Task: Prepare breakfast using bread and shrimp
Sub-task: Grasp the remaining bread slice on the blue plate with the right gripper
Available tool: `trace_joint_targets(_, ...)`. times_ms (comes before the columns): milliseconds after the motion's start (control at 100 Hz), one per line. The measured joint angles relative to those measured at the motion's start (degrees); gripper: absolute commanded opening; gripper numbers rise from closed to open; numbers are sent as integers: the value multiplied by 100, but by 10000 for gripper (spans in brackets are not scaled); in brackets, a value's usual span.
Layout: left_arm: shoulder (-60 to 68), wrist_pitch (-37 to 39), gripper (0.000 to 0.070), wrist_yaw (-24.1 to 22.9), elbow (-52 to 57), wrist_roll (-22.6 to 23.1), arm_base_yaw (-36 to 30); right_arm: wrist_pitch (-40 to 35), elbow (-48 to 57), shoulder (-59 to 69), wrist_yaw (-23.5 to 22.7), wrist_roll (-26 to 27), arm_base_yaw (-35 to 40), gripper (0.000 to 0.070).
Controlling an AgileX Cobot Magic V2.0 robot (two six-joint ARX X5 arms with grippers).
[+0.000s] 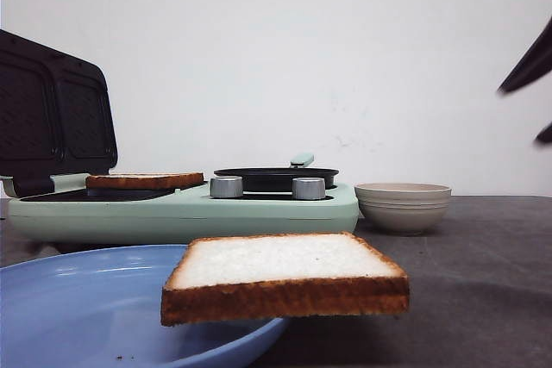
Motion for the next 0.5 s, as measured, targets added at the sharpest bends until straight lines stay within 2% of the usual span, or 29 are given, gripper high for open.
trace_joint_targets(180,-470,-264,314,-33,-256,-44,0,988,-79,881,203,378,835,281)
trace_joint_targets(500,-876,-841,314,-131,-280,33,0,1856,-79,2365,295,658,1609,291)
